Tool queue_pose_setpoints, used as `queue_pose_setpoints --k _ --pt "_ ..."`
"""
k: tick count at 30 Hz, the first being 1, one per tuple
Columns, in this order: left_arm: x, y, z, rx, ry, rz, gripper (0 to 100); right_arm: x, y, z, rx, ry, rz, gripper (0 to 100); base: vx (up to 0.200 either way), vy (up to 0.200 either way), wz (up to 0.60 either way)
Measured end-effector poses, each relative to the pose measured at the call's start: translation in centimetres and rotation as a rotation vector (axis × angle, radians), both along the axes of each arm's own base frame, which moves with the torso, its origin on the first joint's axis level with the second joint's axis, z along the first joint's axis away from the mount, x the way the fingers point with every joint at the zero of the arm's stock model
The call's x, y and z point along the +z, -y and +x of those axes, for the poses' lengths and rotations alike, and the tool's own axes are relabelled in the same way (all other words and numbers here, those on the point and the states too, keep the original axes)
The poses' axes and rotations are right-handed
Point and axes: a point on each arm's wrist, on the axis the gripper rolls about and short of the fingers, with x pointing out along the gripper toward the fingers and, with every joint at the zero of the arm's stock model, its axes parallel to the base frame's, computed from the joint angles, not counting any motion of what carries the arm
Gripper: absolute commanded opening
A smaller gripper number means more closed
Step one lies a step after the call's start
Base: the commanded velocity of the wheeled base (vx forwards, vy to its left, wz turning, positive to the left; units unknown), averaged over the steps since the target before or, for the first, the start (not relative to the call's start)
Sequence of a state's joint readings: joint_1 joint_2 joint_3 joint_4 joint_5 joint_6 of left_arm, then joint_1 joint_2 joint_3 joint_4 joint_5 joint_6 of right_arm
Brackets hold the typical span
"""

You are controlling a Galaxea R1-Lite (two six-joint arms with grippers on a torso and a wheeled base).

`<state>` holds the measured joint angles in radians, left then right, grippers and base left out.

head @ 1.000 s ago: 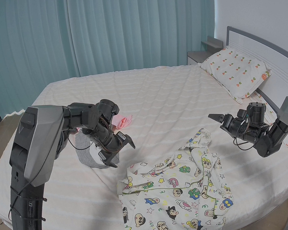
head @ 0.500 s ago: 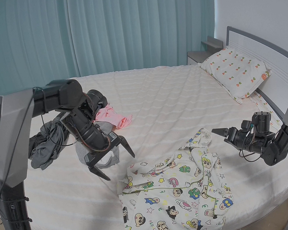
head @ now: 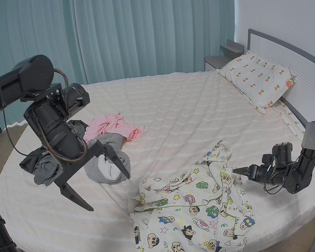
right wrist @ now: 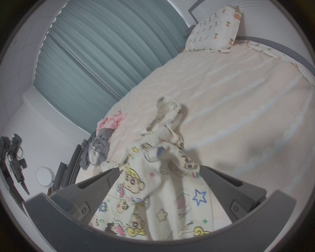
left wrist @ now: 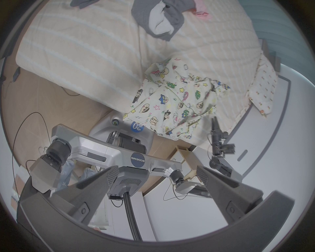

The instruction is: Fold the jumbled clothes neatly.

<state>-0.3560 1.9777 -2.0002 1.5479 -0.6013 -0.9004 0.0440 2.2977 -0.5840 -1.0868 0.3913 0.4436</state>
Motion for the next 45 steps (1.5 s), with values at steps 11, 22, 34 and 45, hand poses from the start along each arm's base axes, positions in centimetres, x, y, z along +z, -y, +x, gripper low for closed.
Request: queue_pose_setpoints --k 11,22,34,45 --pt "7.7 -2.9 -8.6 -0.064 0.331 -0.112 100 -2.3 0.1 -0.3 0.003 -0.025 -0.009 100 0.000 0.000 0.00" --pt "13.1 -7.0 -18.4 -0.176 0.874 -0.190 100 -2.4 0.3 -0.5 -0.003 -0.026 -0.009 100 0.000 0.000 0.00" --pt "9.6 -7.5 -17.9 -0.099 1.088 -0.169 100 -2.5 0.8 -0.3 -0.019 -0.024 -0.015 100 0.000 0.000 0.00" --pt "1.6 -7.2 -14.8 0.007 1.132 -0.161 100 -3.5 1.1 0.1 0.001 -0.017 -0.067 100 0.000 0.000 0.00"
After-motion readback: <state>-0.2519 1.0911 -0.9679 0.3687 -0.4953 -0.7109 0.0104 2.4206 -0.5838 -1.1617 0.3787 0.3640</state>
